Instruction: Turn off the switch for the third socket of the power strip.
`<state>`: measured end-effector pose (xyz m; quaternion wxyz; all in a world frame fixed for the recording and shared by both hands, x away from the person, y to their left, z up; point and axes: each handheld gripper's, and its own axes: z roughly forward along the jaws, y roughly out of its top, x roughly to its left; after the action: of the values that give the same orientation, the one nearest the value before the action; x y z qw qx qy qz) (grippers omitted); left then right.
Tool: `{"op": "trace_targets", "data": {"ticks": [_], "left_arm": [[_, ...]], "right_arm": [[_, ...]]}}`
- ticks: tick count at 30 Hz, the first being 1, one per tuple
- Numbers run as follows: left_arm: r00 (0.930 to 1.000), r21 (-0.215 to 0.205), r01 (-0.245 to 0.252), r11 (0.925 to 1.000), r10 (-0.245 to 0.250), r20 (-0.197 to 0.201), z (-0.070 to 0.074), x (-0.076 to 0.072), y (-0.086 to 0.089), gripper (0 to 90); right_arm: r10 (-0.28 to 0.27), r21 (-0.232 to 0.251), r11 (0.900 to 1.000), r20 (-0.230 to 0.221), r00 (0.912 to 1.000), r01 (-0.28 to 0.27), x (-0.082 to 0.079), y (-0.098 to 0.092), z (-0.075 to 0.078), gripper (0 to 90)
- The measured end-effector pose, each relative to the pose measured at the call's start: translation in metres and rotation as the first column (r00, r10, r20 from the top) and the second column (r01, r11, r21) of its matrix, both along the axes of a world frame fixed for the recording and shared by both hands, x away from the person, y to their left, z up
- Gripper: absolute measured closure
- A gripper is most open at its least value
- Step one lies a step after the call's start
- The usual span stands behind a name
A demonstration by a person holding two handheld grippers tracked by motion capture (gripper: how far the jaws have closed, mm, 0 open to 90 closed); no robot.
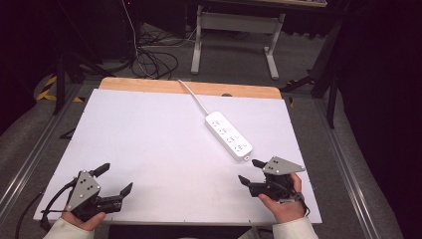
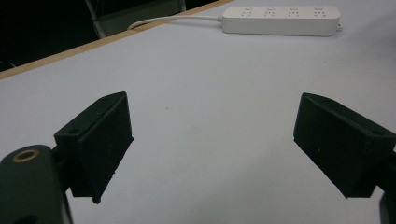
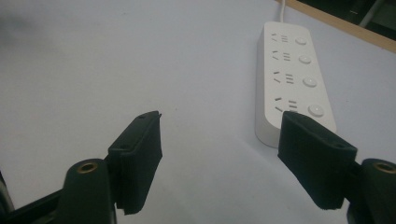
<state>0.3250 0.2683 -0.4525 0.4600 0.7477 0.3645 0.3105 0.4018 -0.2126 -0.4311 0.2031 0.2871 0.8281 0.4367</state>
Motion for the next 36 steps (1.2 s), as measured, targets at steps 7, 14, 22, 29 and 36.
{"op": "trace_targets", "data": {"ticks": [7, 14, 22, 29, 36], "left_arm": [[1.0, -0.003, -0.001, 1.0, 0.001, -0.001, 0.0, 0.0, 0.0, 12.2], [1.0, 0.002, -0.001, 1.0, 0.001, 0.001, 0.0, 0.0, 0.0, 12.2], [1.0, 0.002, 0.001, 1.0, -0.001, 0.004, 0.0, 0.0, 0.0, 12.2], [1.0, 0.0, -0.002, 1.0, 0.002, 0.006, 0.0, -0.001, -0.001, 12.2], [1.0, 0.004, -0.001, 1.0, 0.001, 0.009, 0.0, -0.001, -0.001, 12.2]], "right_arm": [[0.0, -0.013, 1.0, 0.001, 1.0, 0.0, 0.007, 0.003, 0.01, 30.5], [0.006, -0.028, 1.0, 0.011, 0.9999, -0.005, 0.012, 0.005, 0.019, 30.6], [-0.002, -0.034, 0.999, 0.014, 0.9999, 0.003, 0.015, 0.006, 0.024, 30.8], [0.015, -0.049, 0.999, 0.003, 0.9999, -0.015, 0.018, 0.01, 0.028, 47.4], [-0.006, -0.006, 1.0, -0.039, 0.9992, 0.005, 0.031, 0.011, 0.035, 67.0]]}}
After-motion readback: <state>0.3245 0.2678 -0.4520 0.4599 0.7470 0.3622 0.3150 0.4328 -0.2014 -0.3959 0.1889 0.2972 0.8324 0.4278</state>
